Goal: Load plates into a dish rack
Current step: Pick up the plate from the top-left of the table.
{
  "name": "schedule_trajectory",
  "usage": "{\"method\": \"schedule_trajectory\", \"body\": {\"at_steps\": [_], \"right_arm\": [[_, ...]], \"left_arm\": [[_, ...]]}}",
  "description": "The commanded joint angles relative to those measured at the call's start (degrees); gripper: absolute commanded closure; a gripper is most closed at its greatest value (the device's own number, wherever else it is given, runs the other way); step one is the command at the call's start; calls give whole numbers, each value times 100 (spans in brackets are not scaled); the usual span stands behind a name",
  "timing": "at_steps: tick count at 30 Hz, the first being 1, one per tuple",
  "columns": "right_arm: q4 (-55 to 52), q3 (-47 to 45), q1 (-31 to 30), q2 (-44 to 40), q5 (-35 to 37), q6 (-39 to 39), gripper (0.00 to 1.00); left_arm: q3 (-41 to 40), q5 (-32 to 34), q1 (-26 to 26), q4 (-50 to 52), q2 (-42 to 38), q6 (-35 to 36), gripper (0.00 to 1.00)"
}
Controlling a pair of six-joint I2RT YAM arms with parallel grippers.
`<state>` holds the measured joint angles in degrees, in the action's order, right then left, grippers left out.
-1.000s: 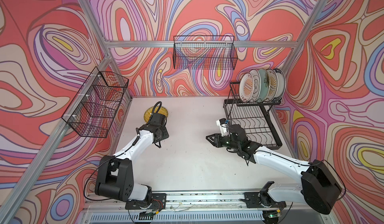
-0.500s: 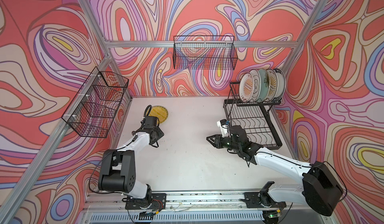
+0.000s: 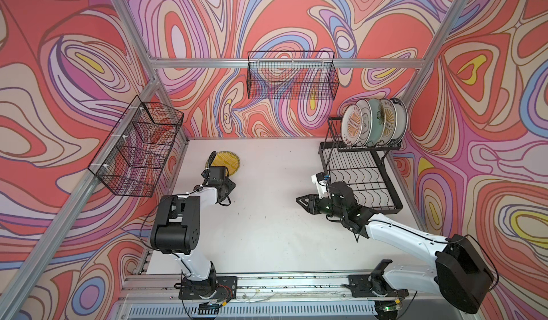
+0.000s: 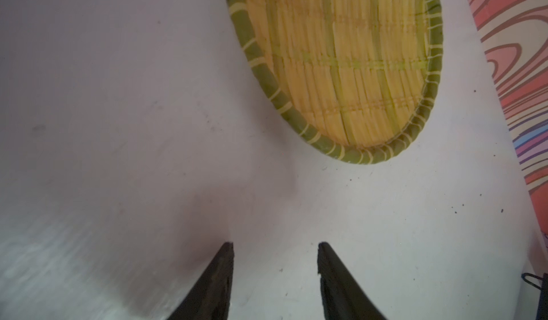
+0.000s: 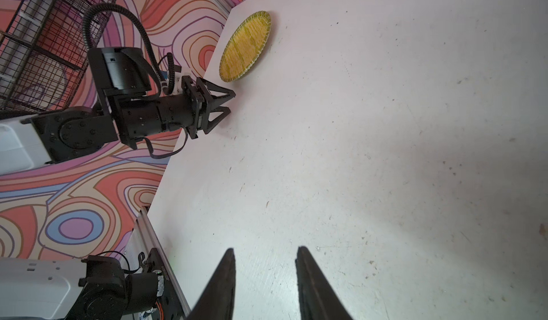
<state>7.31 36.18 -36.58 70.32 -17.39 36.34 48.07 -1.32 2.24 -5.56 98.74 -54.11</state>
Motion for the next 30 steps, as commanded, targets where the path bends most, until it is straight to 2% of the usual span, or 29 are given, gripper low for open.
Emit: {"method": "schedule_trajectory", "body": {"at_steps": [1,14,30], "right_arm": [[-69,-101,-20,-166,103,-42,65],[-167,-174,-25,-256,192,-100,65],[-254,-199,-20,-256,261,-177,65]], "left_arm": [[-48,-143,-31,-674,231,-316,51],[-52,-48,-61,-1175,507,-665,53],[-166,-243,-215,-1935,829,-1044,55]]}}
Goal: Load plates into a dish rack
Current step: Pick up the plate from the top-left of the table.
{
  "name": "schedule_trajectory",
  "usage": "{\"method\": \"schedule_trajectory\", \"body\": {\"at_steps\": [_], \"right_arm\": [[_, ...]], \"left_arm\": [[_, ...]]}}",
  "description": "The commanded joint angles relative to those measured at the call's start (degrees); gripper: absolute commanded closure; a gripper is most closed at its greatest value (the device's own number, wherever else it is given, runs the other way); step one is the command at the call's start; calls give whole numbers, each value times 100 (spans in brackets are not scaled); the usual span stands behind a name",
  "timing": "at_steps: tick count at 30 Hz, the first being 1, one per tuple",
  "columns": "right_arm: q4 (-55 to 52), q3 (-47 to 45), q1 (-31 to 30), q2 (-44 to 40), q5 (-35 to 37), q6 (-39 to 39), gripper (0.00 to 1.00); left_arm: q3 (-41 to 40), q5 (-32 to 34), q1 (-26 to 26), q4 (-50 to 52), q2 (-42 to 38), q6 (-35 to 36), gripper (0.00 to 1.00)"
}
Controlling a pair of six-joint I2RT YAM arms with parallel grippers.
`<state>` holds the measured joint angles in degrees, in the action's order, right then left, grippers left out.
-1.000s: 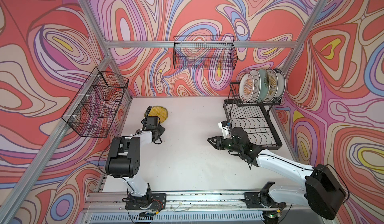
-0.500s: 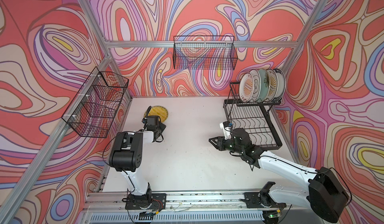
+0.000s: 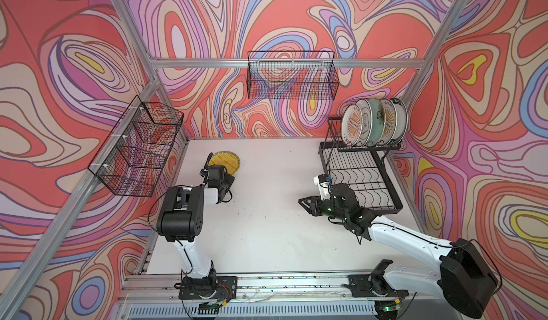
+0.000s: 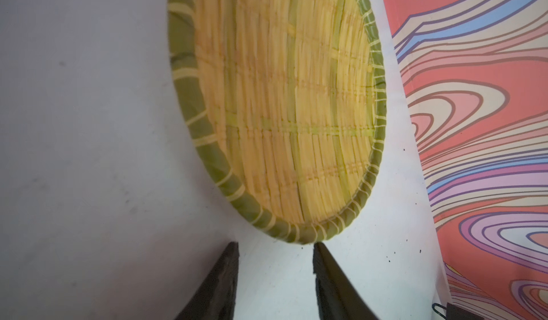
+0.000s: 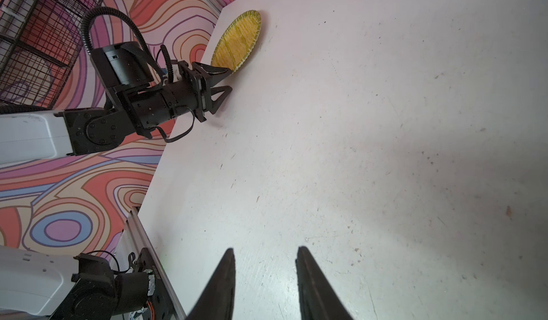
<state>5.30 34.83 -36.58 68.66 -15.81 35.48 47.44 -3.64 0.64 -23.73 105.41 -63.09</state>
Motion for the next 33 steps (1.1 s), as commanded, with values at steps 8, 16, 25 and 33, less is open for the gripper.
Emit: {"method": "schedule_trajectory", "body": {"at_steps": [8,16,25,33], "right_arm": [[-89,-45,-20,-72,122,-111,65],[-152,16,-27,-29,155,-165,65],[-136,113,-25,120,114,-202,65],[-132,168,-25,158,88,-215,65]], "left_arm": [[-102,-87,-117,-412,421,-406,57],[-90,-112,-144,-608,666,-563,60],[-101,-111,-192,-520,669,-619,64],[-58,-159,-212,-257,658,-658,67]]}}
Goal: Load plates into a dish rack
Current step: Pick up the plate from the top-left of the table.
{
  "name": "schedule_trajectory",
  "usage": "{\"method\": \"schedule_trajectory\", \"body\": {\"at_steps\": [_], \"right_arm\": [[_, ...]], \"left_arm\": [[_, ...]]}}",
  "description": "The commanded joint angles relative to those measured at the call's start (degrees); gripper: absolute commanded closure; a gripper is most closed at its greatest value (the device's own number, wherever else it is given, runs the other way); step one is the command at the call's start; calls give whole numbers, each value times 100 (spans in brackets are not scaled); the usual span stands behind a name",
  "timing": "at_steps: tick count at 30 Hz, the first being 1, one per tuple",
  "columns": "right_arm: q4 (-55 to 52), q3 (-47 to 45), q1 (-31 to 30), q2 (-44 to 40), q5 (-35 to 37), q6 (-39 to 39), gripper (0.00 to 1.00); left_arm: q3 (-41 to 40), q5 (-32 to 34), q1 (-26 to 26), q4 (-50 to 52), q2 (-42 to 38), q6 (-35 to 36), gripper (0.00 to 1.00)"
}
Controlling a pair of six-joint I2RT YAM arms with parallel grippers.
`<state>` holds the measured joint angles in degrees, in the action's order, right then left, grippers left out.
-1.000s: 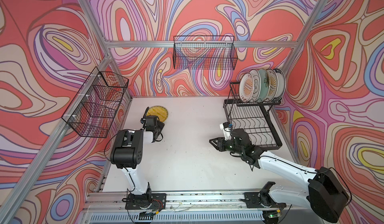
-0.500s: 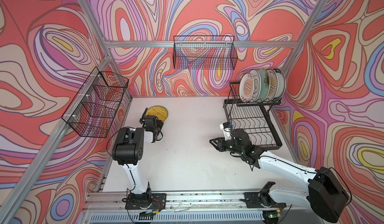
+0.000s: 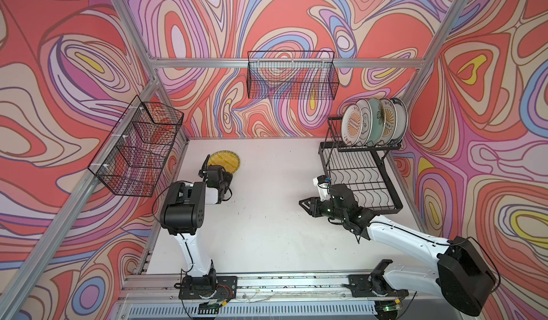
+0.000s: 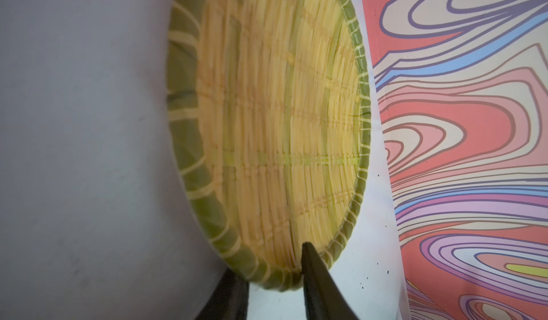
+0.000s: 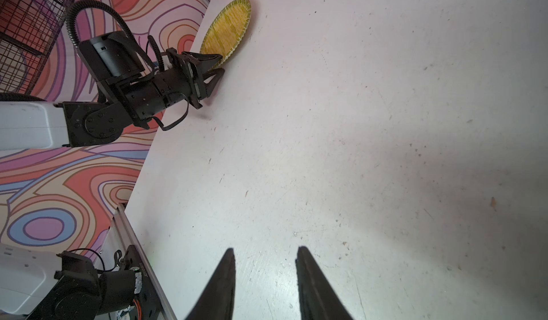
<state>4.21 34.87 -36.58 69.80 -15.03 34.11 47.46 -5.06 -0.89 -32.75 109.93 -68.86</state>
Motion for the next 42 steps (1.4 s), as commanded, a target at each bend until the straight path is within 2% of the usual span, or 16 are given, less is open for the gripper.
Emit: {"method": "schedule_trajectory", "body": {"at_steps": [1,9,42], "right_arm": [[-24,168,-25,51,6,-75,65],[-69,146,-25,-28,34,-83,65],[-163,30,-25,-295,131,-44,65]], "left_arm": [[-45,-15,-61,718,197,-90,68],[-9,-39,-69,1126,38,4,70],[-126,-319,-68,1606,-525,576,79]]}}
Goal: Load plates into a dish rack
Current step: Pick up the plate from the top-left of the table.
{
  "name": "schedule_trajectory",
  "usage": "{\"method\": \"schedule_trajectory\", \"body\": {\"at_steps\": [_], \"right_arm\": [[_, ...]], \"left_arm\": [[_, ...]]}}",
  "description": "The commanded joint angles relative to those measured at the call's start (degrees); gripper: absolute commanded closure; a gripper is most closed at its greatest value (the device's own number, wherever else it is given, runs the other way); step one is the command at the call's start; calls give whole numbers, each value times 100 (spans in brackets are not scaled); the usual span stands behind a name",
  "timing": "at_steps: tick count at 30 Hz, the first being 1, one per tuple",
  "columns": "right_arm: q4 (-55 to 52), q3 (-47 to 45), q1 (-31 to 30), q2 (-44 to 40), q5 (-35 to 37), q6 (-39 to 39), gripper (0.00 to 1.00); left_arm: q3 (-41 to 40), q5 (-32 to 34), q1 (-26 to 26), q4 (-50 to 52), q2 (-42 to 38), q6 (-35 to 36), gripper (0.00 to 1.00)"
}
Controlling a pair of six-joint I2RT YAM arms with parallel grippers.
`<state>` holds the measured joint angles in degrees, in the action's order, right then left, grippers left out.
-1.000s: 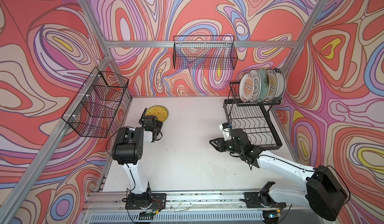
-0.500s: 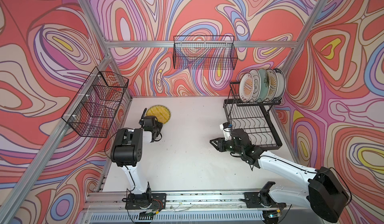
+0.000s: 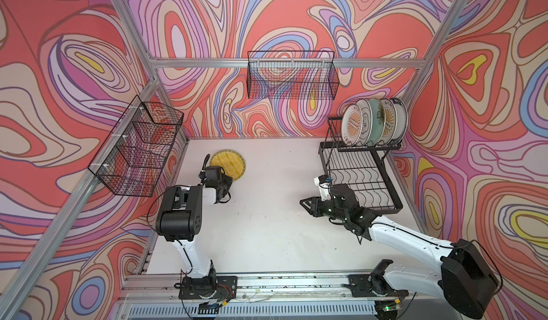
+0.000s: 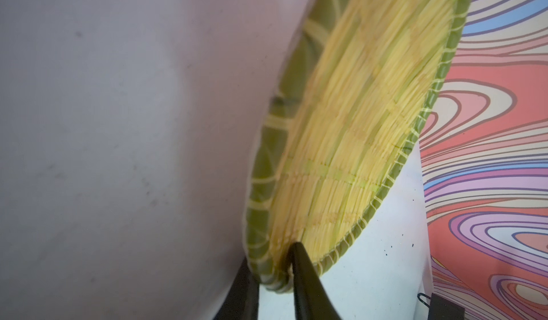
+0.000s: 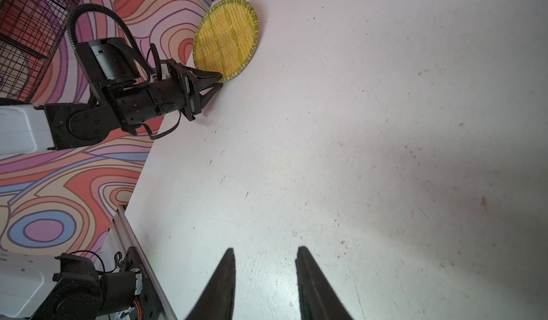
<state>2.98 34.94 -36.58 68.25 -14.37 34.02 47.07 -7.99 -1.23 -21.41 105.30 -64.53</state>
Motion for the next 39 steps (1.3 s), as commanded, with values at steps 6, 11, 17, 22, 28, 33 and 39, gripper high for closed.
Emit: {"method": "schedule_trajectory", "body": {"at_steps": [6,11,17,22,28,33,39], "right_arm": [[-94,11,-25,-207,127,-50,65],[-87,29,-25,-198,119,-50,65],[-104,31,-25,-224,126,-47,65],[-101,16,-25,-242,151,-36,65],[-168,28,-25,-318,241,-49,65],[-278,98,-25,-365,346,-105,65],[-429,195,-25,-355,500,-194,66]], "left_arm": [[-91,-53,-33,469,-96,169,80],[-86,-82,-35,471,-122,187,80],[-67,-164,-34,463,-183,200,82],[-58,-338,-34,412,-222,229,85],[20,-666,-35,356,-117,327,89],[65,-910,-35,277,-47,366,92],[77,-1161,-28,272,-47,472,96]]}}
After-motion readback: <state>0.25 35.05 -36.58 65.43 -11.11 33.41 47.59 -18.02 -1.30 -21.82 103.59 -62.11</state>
